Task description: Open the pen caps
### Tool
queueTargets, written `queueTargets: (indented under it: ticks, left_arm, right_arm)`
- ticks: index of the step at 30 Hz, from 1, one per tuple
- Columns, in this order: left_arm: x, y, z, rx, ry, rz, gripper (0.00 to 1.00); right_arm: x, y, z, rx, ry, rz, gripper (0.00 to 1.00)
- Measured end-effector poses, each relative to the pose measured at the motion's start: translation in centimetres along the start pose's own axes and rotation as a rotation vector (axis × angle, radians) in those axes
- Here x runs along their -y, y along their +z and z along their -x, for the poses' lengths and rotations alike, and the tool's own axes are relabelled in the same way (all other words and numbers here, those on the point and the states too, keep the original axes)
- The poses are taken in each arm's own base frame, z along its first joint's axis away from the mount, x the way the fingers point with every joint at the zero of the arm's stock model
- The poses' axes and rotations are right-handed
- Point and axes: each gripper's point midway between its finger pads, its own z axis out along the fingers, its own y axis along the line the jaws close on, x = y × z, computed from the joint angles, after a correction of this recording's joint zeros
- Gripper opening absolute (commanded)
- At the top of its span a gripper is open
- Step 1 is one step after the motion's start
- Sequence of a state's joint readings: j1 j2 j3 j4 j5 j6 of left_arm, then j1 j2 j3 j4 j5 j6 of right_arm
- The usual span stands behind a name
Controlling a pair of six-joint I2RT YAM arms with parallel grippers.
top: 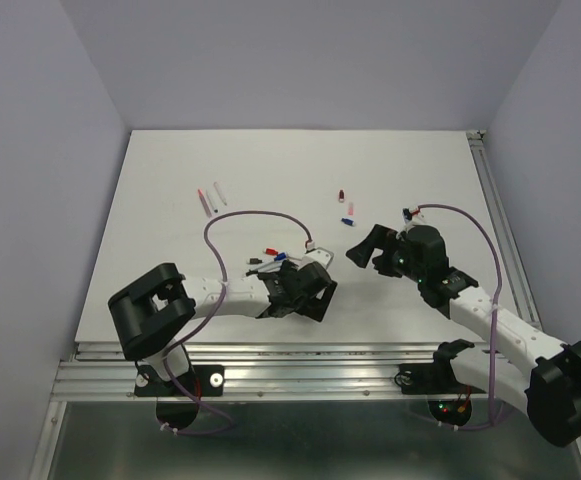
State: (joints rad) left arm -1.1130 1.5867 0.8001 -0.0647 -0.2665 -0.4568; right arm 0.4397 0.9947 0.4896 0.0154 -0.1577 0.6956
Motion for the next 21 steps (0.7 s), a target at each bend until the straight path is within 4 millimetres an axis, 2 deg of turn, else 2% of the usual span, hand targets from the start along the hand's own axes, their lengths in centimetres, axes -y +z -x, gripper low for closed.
queueTargets:
  ticks: [9, 11, 15, 16, 18, 19, 21]
  left_arm:
    - [-0.07, 0.96, 0.91, 0.007, 0.000, 0.060, 0.98]
    - [-0.07, 0.94, 0.88, 0.005, 0.000, 0.060, 0.95]
    - [-0.06, 0.94, 0.88, 0.004, -0.002, 0.060, 0.78]
    - [-0.07, 0.94, 0.88, 0.004, -0.002, 0.060, 0.69]
    - [-0.08, 0.96, 0.88, 0.004, -0.003, 0.061, 0.61]
    - [-0.04, 0.99, 0.87, 0.003, -0.002, 0.059, 0.54]
    - [0.14, 1.07, 0.93, 0.001, 0.000, 0.053, 0.49]
  right_arm:
    - [0.06, -0.07, -0.01, 0.000, 0.000, -0.004, 1.00]
    - [0.02, -0.15, 0.10, 0.005, -0.001, -0.003, 1.00]
    - [-0.07, -0.29, 0.34, 0.017, -0.002, -0.002, 1.00]
    - [-0.06, -0.29, 0.38, 0.019, -0.003, -0.003, 1.00]
    - [0.01, -0.28, 0.38, 0.020, -0.003, -0.006, 1.00]
    - [0.04, -0.28, 0.40, 0.020, -0.003, -0.008, 1.00]
    - [0.07, -0.28, 0.39, 0.020, -0.006, -0.009, 1.00]
